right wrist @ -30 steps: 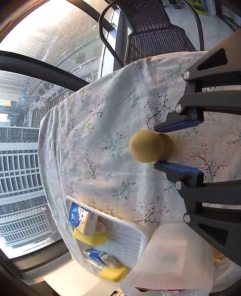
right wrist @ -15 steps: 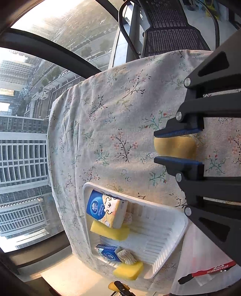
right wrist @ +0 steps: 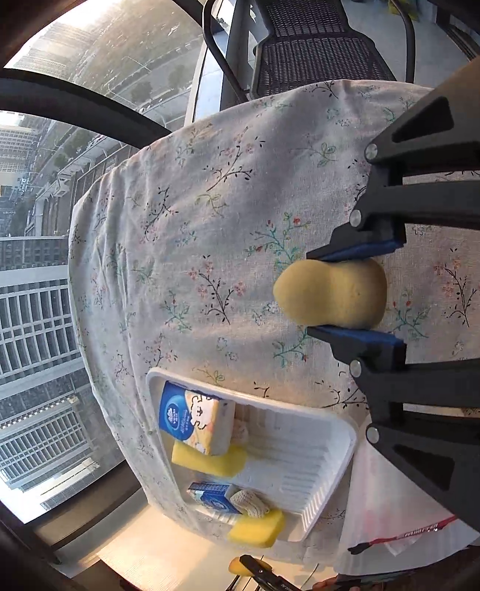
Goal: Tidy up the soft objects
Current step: 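Carry both makeup sponges over the white tray, then open both tools to drop the makeup sponges into the tray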
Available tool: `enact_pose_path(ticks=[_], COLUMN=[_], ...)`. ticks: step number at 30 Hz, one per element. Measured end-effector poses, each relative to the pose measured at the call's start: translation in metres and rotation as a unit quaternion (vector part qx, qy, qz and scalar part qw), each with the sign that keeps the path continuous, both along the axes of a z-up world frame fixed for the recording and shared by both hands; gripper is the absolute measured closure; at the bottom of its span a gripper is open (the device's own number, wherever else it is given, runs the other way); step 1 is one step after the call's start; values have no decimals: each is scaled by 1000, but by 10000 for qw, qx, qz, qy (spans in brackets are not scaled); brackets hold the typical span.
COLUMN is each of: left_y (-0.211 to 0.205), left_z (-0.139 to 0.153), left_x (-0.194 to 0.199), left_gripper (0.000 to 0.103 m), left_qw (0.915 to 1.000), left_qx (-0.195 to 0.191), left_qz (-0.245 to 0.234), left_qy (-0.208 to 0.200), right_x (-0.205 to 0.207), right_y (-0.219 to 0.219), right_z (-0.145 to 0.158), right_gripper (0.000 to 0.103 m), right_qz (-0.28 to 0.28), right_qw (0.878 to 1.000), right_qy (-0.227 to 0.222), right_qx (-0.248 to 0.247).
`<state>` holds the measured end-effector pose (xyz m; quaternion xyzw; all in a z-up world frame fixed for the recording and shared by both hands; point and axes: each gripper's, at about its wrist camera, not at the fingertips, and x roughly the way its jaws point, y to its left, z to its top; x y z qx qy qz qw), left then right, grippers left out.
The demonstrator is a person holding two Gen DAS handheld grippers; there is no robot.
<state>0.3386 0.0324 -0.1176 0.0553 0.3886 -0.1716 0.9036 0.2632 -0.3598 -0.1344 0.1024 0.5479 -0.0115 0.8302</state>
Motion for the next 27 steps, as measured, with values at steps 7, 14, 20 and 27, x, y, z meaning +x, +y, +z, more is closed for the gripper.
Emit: enact_pose_path(ticks=[7, 14, 20, 27], left_y=[-21, -53, -69, -90], left_z=[18, 11, -4, -23], left_x=[15, 42, 56, 63], left_gripper=[68, 68, 68, 68], left_qw=[9998, 9979, 9932, 9882], left_qx=[26, 121, -21, 240], left_qz=[-207, -594, -983, -1307], left_qy=[-77, 205, 619, 765], right_x=[44, 85, 105, 124], right_y=[36, 84, 140, 183], right_z=[34, 24, 10, -22], right_gripper=[69, 69, 68, 68], right_qz=[503, 1020, 2160, 3119], right_qw=[9983, 9928, 9716, 9351], right_qy=[-251, 170, 646, 1535], right_qx=[172, 598, 727, 684])
